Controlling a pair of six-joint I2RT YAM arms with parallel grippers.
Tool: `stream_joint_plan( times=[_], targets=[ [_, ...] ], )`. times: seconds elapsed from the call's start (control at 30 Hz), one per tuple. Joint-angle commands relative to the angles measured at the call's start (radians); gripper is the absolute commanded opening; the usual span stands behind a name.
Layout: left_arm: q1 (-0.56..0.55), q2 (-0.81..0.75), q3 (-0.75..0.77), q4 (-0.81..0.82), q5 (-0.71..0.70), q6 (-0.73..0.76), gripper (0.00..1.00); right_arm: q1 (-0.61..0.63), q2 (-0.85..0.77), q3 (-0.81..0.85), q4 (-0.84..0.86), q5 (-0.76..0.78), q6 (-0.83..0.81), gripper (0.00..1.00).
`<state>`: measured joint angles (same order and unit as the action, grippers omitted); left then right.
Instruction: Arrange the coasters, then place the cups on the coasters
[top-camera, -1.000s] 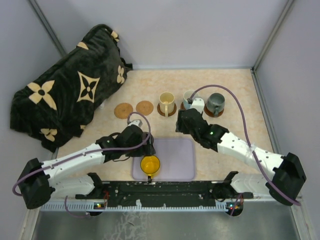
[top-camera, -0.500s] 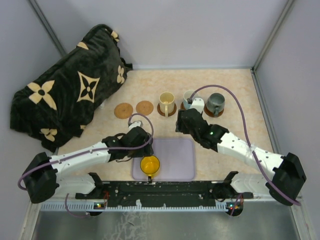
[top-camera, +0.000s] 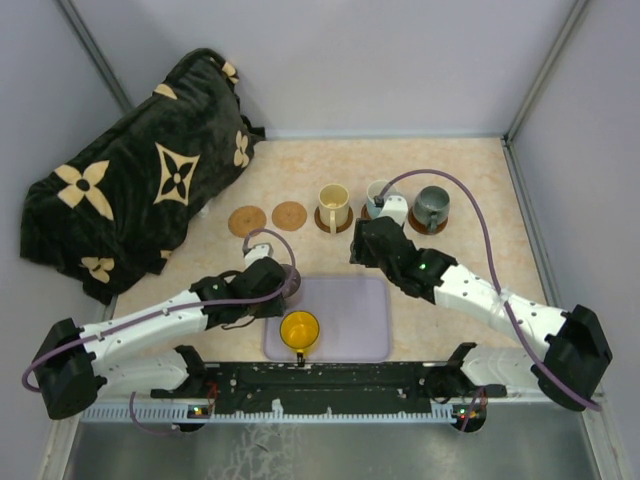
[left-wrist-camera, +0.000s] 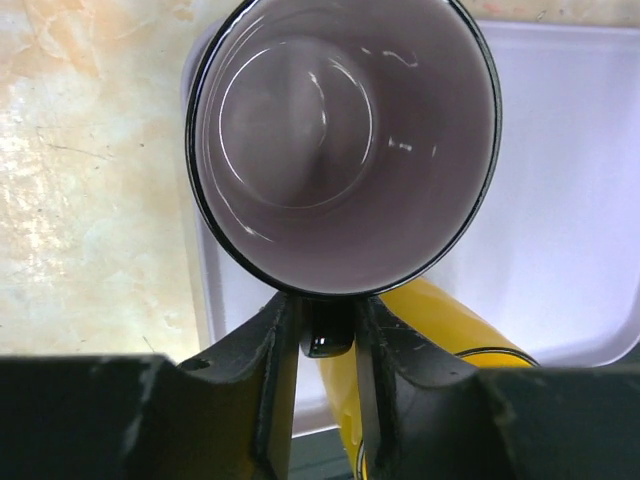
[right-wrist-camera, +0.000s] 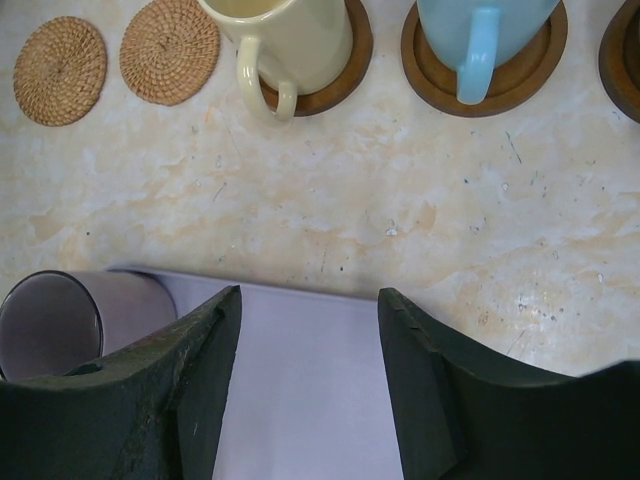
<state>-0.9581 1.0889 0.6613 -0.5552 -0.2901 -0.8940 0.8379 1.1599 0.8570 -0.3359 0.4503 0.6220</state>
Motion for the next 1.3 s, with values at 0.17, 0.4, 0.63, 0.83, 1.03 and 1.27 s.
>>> stream_joint_plan(
  times=[0.17, 0.4, 0.63, 0.83, 1.03, 1.27],
  targets=[
    [-0.005, -0.004, -0.018, -0.091, -0.026, -0.013, 0.31, 0.008, 0.01, 0.011, 0.04, 0.002, 0.019, 0.57],
    [-0.006, 0.006, -0.024, -0.094, -0.024, -0.025, 0.46, 0.008, 0.022, 0.021, 0.039, -0.001, 0.022, 0.57],
    [-0.005, 0.029, -0.028, -0.059, -0.03, -0.018, 0.44, 0.008, 0.03, 0.025, 0.041, 0.0, 0.021, 0.57],
    [-0.005, 0.063, -0.014, -0.039, -0.038, 0.013, 0.18, 0.009, 0.037, 0.029, 0.022, 0.01, 0.021, 0.57],
    [-0.005, 0.071, 0.021, -0.02, -0.069, 0.051, 0.0, 0.008, 0.031, 0.015, 0.027, 0.025, 0.023, 0.57],
    [-0.005, 0.067, 0.083, -0.004, -0.139, 0.086, 0.0, 0.008, 0.031, 0.007, 0.024, 0.044, 0.021, 0.57]
  ],
)
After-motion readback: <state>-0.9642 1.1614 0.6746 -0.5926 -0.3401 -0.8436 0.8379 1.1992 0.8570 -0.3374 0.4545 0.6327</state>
